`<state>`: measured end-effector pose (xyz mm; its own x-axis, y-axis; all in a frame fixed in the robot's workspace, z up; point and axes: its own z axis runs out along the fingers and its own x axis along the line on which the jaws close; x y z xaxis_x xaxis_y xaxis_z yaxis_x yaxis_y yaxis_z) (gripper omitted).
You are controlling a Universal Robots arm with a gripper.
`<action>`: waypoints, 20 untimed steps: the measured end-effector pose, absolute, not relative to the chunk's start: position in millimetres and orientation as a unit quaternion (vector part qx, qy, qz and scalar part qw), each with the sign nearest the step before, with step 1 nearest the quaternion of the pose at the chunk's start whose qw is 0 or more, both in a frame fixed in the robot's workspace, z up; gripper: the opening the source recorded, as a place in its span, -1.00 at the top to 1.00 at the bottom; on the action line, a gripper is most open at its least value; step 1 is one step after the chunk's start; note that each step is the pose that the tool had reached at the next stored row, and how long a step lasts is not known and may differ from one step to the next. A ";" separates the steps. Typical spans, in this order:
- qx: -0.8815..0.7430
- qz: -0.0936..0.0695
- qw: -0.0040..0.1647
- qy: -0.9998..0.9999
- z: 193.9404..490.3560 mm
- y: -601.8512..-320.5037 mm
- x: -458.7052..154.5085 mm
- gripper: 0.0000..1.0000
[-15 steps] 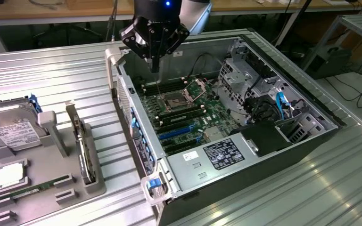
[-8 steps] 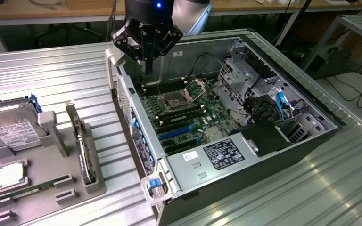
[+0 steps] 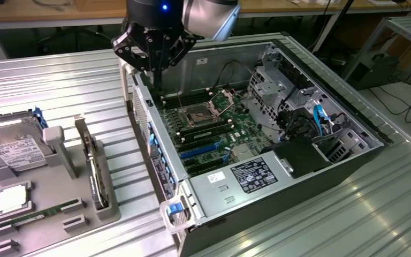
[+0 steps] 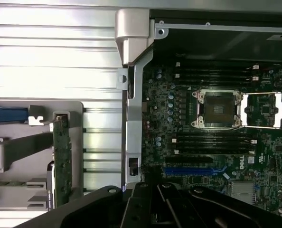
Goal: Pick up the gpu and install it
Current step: 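Reach for the gpu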
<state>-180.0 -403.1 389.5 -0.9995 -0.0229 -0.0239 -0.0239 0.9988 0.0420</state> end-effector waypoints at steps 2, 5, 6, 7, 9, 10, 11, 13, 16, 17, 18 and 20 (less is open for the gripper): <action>-0.015 0.021 0.011 1.000 389.3 -403.1 -184.2 0.79; -0.018 0.021 0.011 1.000 389.0 -403.1 -189.7 0.79; -0.018 0.021 0.011 1.000 389.0 -403.1 -193.1 0.79; -0.018 0.021 0.011 1.000 388.8 -403.3 -195.1 0.79; -0.019 0.021 0.011 1.000 388.0 -403.5 -199.3 0.79; -0.019 0.021 0.011 1.000 387.7 -403.6 -201.6 0.79; -0.019 0.021 0.011 1.000 387.3 -403.6 -204.7 0.79; -0.019 0.021 0.011 1.000 386.5 -403.7 -211.4 0.79; -0.019 0.021 0.011 1.000 386.0 -404.6 -219.6 0.79; -0.019 0.021 0.011 1.000 385.9 -405.8 -223.5 0.79; -0.019 0.021 0.011 1.000 385.7 -407.0 -225.9 0.79; -0.019 0.021 0.011 1.000 385.6 -409.0 -230.7 0.79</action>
